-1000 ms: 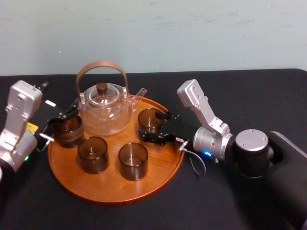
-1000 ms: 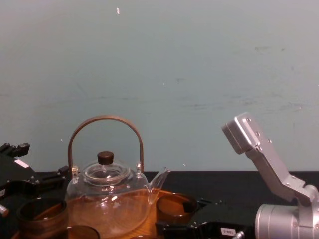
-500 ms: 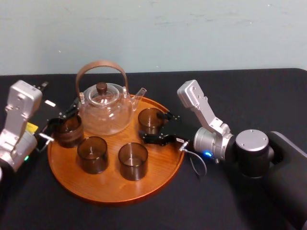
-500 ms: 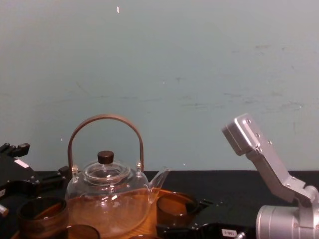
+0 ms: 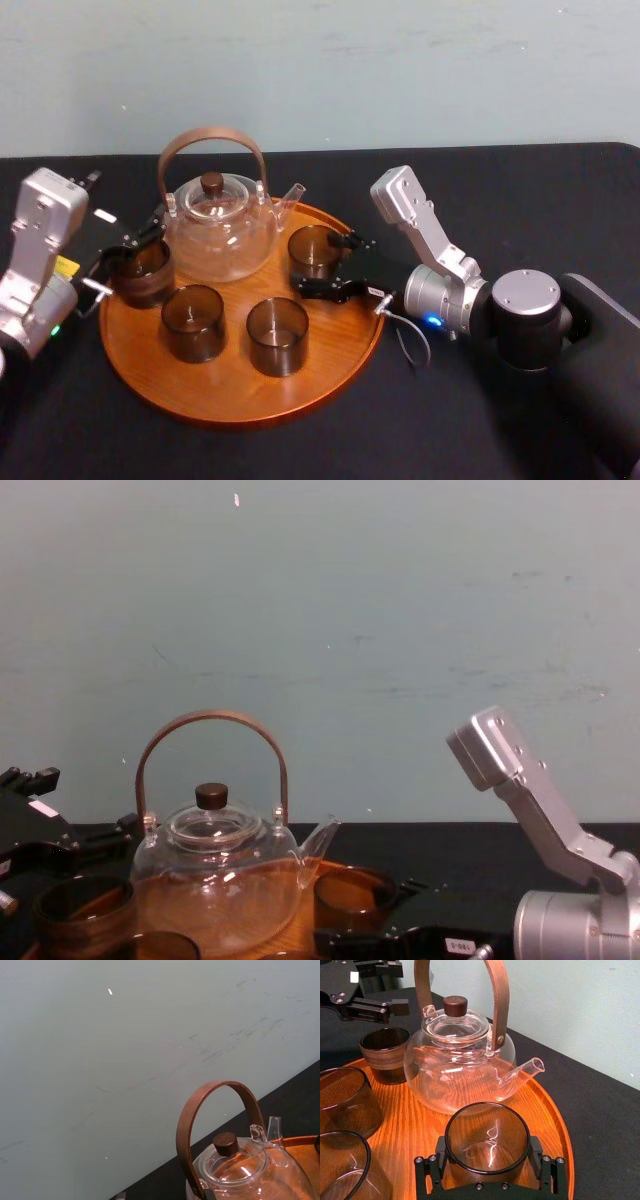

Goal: Pick up the glass from the table and place it on the tray.

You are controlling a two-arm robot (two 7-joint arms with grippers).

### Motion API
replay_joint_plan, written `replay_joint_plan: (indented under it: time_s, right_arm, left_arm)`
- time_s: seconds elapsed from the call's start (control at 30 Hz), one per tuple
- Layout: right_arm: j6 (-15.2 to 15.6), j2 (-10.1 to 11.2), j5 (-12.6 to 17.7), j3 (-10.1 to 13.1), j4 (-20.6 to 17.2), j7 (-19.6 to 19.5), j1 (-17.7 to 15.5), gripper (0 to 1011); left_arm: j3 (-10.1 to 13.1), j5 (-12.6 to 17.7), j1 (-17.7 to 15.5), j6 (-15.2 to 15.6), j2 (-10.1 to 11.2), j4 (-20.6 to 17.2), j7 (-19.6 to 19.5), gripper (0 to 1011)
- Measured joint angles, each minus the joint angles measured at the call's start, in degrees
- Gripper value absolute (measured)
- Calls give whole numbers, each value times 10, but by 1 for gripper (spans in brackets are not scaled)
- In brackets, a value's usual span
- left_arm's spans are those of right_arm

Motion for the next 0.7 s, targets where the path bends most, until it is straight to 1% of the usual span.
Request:
replay_joint_plan:
  time_s: [0.17, 0.4, 0.7]
  right_arm:
    - [-2, 2, 1, 1, -6, 0, -2, 1002]
    - [-9, 16, 10, 7, -51, 2, -18, 1002]
    - [-10, 26, 14, 8, -82, 0, -28, 1003]
  left_arm:
    - [0, 0, 0, 0, 0, 0, 0, 1001]
    - [0, 0, 0, 0, 0, 0, 0, 1001]
    - [0, 0, 0, 0, 0, 0, 0, 1001]
